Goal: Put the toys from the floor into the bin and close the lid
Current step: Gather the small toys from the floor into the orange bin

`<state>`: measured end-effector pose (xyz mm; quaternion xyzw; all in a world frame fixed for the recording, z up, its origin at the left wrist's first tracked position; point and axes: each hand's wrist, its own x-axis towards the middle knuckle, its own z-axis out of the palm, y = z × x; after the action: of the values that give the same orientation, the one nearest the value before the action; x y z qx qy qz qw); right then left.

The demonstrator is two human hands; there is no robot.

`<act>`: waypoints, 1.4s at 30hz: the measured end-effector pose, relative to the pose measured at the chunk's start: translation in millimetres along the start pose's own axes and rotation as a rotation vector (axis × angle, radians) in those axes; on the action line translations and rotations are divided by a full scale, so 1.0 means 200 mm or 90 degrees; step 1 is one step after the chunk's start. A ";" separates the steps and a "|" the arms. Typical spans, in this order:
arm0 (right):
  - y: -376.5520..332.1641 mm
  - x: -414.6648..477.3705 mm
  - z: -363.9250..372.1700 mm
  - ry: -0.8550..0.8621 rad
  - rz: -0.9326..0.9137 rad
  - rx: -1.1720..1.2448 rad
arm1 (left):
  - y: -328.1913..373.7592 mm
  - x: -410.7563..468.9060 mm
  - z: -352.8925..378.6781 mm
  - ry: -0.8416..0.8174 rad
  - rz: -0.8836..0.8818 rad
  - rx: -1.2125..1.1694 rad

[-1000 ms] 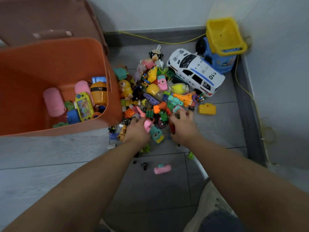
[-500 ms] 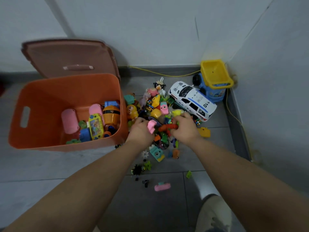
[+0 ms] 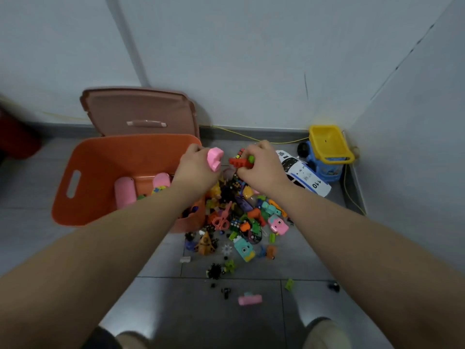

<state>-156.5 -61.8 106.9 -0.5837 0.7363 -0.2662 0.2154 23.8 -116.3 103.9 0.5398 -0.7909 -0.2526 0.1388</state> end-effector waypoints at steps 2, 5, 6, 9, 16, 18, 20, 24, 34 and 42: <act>-0.08 0.01 0.06 0.000 -0.022 0.019 | -0.11 0.00 -0.05 0.000 -0.035 0.018; -0.20 0.02 0.15 -0.009 -0.045 0.045 | -0.23 -0.02 -0.12 0.008 -0.084 0.033; -0.24 0.03 0.18 -0.019 -0.059 0.046 | -0.27 -0.03 -0.15 0.009 -0.105 0.040; -0.33 0.04 0.26 -0.049 -0.089 0.028 | -0.34 -0.05 -0.21 0.003 -0.151 0.040; -0.48 0.09 0.43 -0.069 -0.152 -0.004 | -0.50 -0.10 -0.30 0.019 -0.244 0.036; -0.51 0.10 0.46 -0.094 -0.175 -0.010 | -0.55 -0.12 -0.31 0.019 -0.247 0.029; -0.53 0.10 0.48 -0.128 -0.193 -0.026 | -0.58 -0.14 -0.31 0.021 -0.245 -0.004; -0.53 0.13 0.44 -0.168 -0.251 -0.081 | -0.61 -0.17 -0.30 0.030 -0.247 -0.064; -0.29 0.22 0.26 -0.193 -0.325 -0.174 | -0.40 -0.17 -0.16 0.102 -0.174 -0.129; 0.24 0.21 0.29 -0.216 -0.291 -0.217 | -0.06 -0.06 0.10 0.123 0.019 -0.114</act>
<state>-166.1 -102.4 31.8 -0.7974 0.5738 -0.0796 0.1691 26.9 -103.8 81.3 0.5354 -0.7560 -0.2671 0.2654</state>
